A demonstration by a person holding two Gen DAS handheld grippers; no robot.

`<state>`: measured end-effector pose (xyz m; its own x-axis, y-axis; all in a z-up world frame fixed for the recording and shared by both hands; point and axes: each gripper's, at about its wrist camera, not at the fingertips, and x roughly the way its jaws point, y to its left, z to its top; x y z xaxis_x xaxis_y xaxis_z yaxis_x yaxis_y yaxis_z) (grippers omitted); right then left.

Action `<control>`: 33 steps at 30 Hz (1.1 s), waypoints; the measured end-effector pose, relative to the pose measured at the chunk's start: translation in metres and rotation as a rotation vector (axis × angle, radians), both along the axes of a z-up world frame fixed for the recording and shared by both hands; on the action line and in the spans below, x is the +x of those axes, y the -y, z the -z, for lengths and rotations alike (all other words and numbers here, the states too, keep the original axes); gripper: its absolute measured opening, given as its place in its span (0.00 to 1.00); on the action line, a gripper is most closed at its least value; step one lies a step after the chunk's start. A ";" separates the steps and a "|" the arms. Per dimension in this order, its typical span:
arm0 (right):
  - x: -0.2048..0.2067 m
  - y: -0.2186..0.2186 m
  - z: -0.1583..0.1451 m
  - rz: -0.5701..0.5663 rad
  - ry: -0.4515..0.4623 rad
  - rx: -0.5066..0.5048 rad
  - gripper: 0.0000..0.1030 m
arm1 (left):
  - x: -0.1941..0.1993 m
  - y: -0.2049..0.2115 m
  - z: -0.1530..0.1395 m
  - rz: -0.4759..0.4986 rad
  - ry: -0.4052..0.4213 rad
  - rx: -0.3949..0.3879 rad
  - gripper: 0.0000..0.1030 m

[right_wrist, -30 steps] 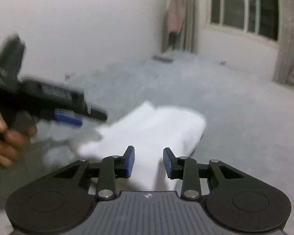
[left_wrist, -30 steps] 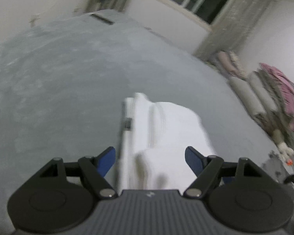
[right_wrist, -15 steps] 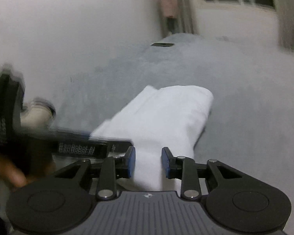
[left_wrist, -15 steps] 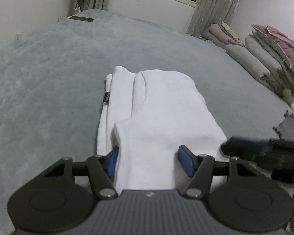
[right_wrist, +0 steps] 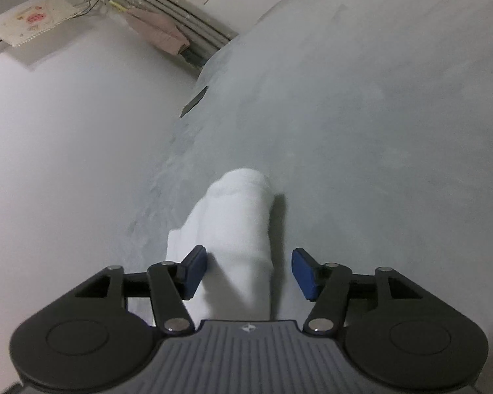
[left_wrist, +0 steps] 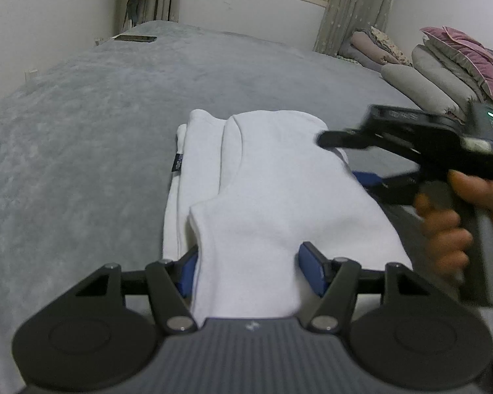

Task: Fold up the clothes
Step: 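Pinch the folded sweatshirt edge with the right gripper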

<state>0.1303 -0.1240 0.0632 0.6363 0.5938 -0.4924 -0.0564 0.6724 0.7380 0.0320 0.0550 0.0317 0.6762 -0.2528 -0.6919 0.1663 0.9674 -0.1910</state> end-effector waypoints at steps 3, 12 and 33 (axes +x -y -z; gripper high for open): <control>0.021 -0.016 -0.001 -0.057 0.022 -0.079 0.19 | 0.000 -0.001 0.002 0.005 -0.004 0.005 0.60; 0.042 -0.035 -0.013 -0.153 0.150 -0.299 0.07 | -0.002 0.004 0.003 -0.006 -0.003 0.028 0.61; -0.070 -0.024 -0.014 -0.169 0.060 -0.323 0.09 | -0.002 0.005 0.004 -0.005 0.008 0.049 0.63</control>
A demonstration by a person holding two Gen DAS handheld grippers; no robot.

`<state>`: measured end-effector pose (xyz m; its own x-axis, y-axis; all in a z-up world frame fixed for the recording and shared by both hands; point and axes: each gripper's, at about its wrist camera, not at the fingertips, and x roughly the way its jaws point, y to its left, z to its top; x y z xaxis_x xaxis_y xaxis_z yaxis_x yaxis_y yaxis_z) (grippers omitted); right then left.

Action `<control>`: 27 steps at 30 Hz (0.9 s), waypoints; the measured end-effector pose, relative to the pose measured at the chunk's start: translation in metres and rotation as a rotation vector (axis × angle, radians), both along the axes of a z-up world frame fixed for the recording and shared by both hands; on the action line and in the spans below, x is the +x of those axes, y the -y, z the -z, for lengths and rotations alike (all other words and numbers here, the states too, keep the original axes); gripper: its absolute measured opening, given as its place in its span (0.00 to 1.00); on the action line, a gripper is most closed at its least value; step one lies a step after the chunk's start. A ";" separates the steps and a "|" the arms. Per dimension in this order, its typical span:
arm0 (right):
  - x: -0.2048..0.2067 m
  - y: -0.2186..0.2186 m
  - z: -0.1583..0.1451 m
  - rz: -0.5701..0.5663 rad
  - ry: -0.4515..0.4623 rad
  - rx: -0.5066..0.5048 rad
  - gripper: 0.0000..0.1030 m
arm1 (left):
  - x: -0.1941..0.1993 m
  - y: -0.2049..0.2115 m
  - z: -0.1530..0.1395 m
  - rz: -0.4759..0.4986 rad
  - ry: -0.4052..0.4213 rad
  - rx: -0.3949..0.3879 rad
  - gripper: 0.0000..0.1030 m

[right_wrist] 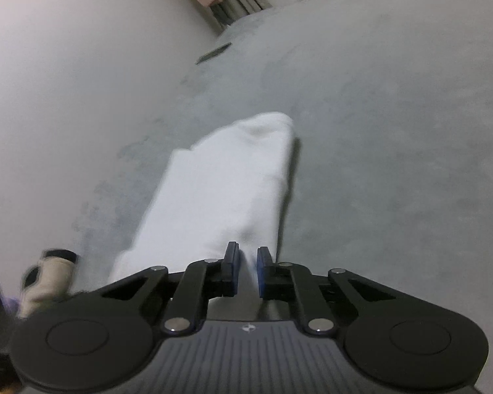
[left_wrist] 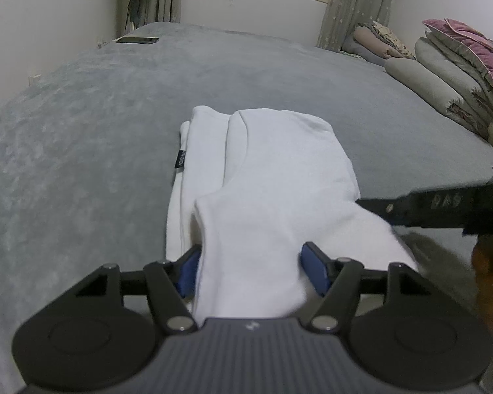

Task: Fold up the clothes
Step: 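Pinch the folded sweatshirt edge with the right gripper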

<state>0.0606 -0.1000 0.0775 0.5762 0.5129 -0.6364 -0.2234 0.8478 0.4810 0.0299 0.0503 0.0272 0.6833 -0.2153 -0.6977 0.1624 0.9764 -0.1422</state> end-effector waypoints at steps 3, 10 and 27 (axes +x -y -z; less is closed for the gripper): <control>-0.006 -0.015 -0.005 -0.021 0.063 -0.128 0.08 | 0.001 -0.002 0.000 0.000 0.000 -0.001 0.63; -0.028 -0.014 -0.036 -0.150 0.145 -0.158 0.09 | 0.001 -0.003 0.000 0.004 -0.005 -0.002 0.63; -0.053 -0.043 -0.030 -0.225 0.209 -0.383 0.11 | -0.001 -0.007 0.000 0.014 -0.014 -0.013 0.65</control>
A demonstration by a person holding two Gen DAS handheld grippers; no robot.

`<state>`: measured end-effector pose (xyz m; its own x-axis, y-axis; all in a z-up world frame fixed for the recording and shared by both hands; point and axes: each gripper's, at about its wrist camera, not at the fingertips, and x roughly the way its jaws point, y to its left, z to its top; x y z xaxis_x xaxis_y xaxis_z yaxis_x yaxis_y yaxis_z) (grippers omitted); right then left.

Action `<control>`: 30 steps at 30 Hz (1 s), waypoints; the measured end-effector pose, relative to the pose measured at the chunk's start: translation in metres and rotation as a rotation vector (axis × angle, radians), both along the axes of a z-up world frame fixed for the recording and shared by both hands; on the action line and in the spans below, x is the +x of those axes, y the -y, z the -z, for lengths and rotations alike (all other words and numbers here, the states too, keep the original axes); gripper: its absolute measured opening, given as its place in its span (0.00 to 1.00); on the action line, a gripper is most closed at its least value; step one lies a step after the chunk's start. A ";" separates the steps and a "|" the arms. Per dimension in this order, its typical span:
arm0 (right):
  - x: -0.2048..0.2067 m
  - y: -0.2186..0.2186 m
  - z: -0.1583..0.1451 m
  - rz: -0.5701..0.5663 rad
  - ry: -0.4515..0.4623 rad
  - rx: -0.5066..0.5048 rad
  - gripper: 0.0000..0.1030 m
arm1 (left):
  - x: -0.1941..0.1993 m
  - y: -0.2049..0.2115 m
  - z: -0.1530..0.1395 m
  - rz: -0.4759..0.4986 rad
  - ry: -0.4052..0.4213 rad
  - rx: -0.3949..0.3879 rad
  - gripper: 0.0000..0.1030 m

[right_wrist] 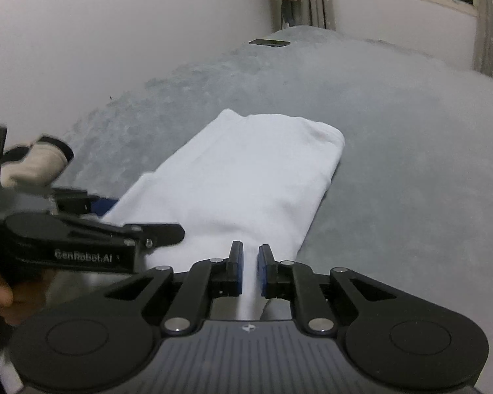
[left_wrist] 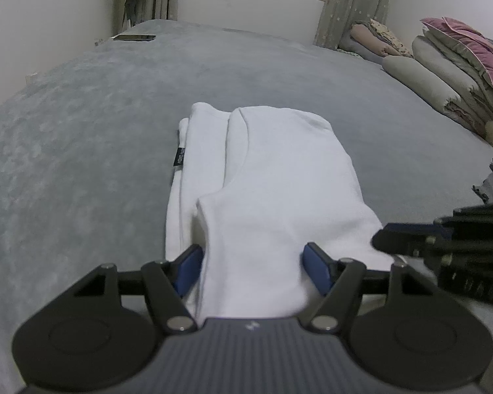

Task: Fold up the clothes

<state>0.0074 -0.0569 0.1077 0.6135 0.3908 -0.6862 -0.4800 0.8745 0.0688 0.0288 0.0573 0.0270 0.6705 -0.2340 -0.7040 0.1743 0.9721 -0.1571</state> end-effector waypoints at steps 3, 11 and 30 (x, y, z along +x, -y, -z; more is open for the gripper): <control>-0.008 -0.008 -0.002 0.023 0.032 -0.024 0.11 | 0.001 -0.003 -0.001 -0.005 -0.006 -0.012 0.65; -0.019 -0.009 0.001 0.064 0.017 0.009 0.12 | 0.005 -0.004 0.000 -0.005 -0.017 -0.027 0.66; -0.041 -0.027 -0.003 0.057 0.112 -0.041 0.14 | 0.001 -0.026 -0.024 -0.033 -0.006 -0.071 0.63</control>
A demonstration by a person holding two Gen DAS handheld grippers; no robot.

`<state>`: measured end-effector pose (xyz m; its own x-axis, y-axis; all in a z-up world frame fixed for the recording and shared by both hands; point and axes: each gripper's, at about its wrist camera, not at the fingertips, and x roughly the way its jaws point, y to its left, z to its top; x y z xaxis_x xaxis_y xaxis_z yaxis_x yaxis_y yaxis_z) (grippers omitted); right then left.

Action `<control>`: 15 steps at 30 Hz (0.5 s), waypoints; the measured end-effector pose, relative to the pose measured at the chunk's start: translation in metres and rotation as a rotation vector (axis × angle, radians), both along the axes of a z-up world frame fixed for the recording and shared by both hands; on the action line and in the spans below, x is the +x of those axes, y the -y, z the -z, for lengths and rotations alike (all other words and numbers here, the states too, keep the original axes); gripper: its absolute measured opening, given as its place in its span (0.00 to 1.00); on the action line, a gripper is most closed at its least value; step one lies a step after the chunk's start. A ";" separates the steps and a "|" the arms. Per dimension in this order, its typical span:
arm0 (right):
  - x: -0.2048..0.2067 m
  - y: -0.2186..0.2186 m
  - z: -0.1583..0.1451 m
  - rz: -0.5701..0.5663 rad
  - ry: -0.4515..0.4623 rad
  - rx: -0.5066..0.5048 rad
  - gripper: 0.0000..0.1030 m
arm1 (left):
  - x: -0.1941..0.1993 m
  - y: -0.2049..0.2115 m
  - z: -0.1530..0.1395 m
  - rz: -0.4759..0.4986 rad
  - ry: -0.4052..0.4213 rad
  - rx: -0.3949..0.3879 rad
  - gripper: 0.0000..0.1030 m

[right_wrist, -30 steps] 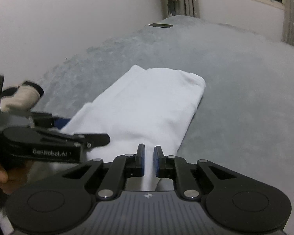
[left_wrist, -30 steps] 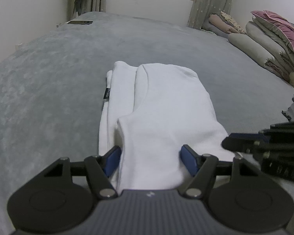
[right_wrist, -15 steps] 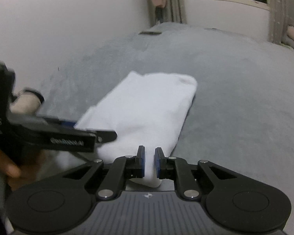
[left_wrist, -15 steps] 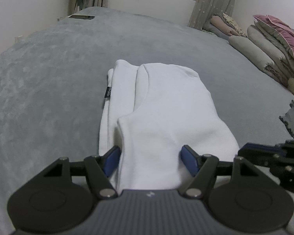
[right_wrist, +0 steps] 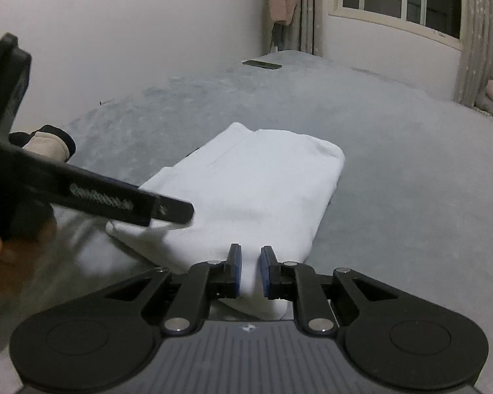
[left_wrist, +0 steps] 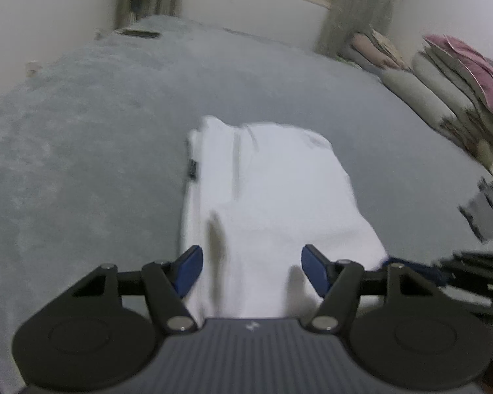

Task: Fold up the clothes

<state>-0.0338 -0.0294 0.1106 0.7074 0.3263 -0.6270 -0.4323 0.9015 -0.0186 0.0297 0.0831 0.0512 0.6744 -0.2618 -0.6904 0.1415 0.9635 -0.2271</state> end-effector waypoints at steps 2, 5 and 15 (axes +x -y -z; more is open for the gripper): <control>-0.005 -0.003 -0.002 -0.014 0.036 -0.013 0.15 | 0.000 -0.005 -0.001 -0.016 -0.005 -0.012 0.63; -0.012 -0.009 -0.004 -0.061 0.082 -0.004 0.14 | 0.003 -0.009 0.001 -0.037 -0.028 -0.020 0.63; -0.014 -0.037 0.009 -0.093 0.086 -0.062 0.16 | 0.011 -0.013 0.018 -0.091 -0.084 -0.014 0.35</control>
